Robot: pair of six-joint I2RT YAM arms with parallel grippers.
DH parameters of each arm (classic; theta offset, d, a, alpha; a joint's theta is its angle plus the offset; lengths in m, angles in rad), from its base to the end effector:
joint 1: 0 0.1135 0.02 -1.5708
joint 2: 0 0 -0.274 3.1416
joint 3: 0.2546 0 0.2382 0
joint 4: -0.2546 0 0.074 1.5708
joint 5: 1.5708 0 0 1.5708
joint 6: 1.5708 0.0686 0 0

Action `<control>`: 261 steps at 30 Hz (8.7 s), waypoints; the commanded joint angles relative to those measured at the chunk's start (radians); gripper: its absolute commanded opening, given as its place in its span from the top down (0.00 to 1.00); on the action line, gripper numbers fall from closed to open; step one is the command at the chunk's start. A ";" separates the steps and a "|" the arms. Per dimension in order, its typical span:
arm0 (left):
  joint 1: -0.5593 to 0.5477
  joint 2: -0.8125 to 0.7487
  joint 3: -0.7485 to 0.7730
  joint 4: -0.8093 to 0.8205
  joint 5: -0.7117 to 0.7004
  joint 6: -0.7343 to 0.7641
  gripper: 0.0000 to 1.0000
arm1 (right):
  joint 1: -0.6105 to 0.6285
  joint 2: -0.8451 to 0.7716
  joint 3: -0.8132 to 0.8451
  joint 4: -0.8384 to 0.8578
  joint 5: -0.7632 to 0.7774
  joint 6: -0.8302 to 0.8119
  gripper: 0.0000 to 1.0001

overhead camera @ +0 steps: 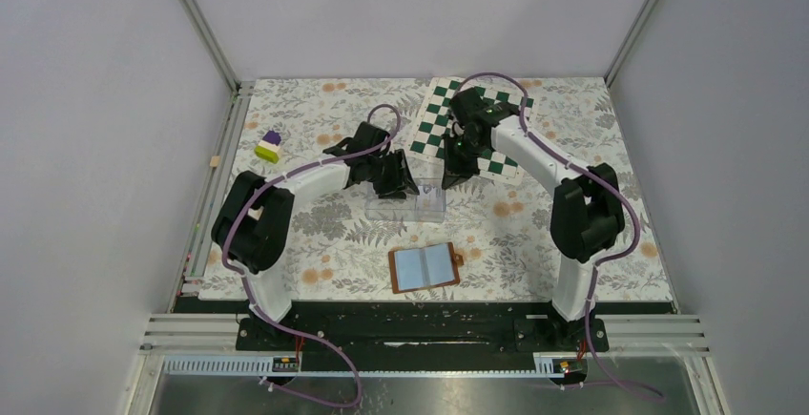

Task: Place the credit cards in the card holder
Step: Pick up the credit card from the storage box, then insert the credit card into the card holder.

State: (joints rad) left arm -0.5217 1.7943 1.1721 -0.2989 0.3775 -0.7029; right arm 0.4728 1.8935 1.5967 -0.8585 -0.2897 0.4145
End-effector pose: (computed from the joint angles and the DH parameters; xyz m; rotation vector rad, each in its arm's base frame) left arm 0.3224 -0.2145 0.1854 -0.0704 2.6725 -0.9335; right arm 0.3483 0.2002 0.2355 -0.1690 2.8196 0.6274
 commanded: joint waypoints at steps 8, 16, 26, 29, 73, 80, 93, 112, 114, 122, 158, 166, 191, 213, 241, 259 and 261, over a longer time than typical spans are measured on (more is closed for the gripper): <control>0.012 0.023 -0.021 0.086 0.036 -0.012 0.57 | 0.145 0.111 0.078 -0.013 0.218 -0.019 1.00; 0.012 0.061 -0.015 0.090 0.057 -0.011 0.57 | 0.171 0.172 0.073 -0.007 0.356 -0.007 1.00; 0.012 0.085 0.005 0.069 0.060 0.004 0.57 | 0.219 0.261 0.150 -0.048 0.435 0.001 1.00; 0.013 0.090 0.008 0.073 0.069 0.001 0.58 | 0.223 0.285 0.157 -0.060 0.436 -0.003 1.00; -0.046 0.056 0.098 0.110 0.174 -0.052 0.85 | 0.187 0.265 0.112 -0.016 0.254 0.024 1.00; -0.058 0.081 0.093 0.138 0.191 -0.066 0.84 | 0.181 0.256 0.099 -0.006 0.238 0.030 1.00; -0.059 0.141 0.035 0.294 0.231 -0.171 0.86 | 0.164 0.224 0.079 0.009 0.215 0.036 1.00; -0.062 0.168 0.037 0.373 0.269 -0.209 1.00 | 0.134 0.024 0.087 -0.038 0.283 0.024 0.70; -0.064 0.171 0.042 0.373 0.270 -0.210 1.00 | 0.121 0.009 0.084 -0.045 0.284 0.022 0.69; -0.078 0.202 0.083 0.326 0.262 -0.196 0.85 | 0.067 -0.046 0.045 -0.047 0.284 0.014 0.66; 0.123 -0.652 -0.505 0.839 0.444 -0.563 1.00 | -0.068 -0.267 -0.383 1.069 -0.778 0.624 0.54; 0.133 -0.655 -0.522 0.884 0.451 -0.591 1.00 | -0.066 -0.233 -0.457 1.339 -0.861 0.828 0.63; 0.137 -0.616 -0.541 0.896 0.451 -0.581 1.00 | -0.011 -0.187 -0.536 1.748 -0.982 1.107 1.00; 0.050 -0.863 -0.707 0.269 0.140 -0.344 0.43 | -0.020 -0.680 -0.825 0.602 -0.432 0.169 1.00; -0.127 -0.569 -0.796 0.270 -0.045 -0.428 0.97 | 0.107 -0.441 -1.119 1.236 -0.309 0.331 1.00; -0.185 -0.476 -0.747 0.273 -0.057 -0.441 0.99 | 0.119 -0.418 -1.135 1.171 -0.237 0.248 1.00; -0.185 -0.476 -0.747 0.274 -0.057 -0.441 0.99 | 0.119 -0.408 -1.132 1.174 -0.251 0.257 1.00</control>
State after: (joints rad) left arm -0.6987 1.3113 0.3965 -0.0441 0.3485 -1.1271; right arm 0.5808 1.4872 0.4644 0.3260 -0.5648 0.7071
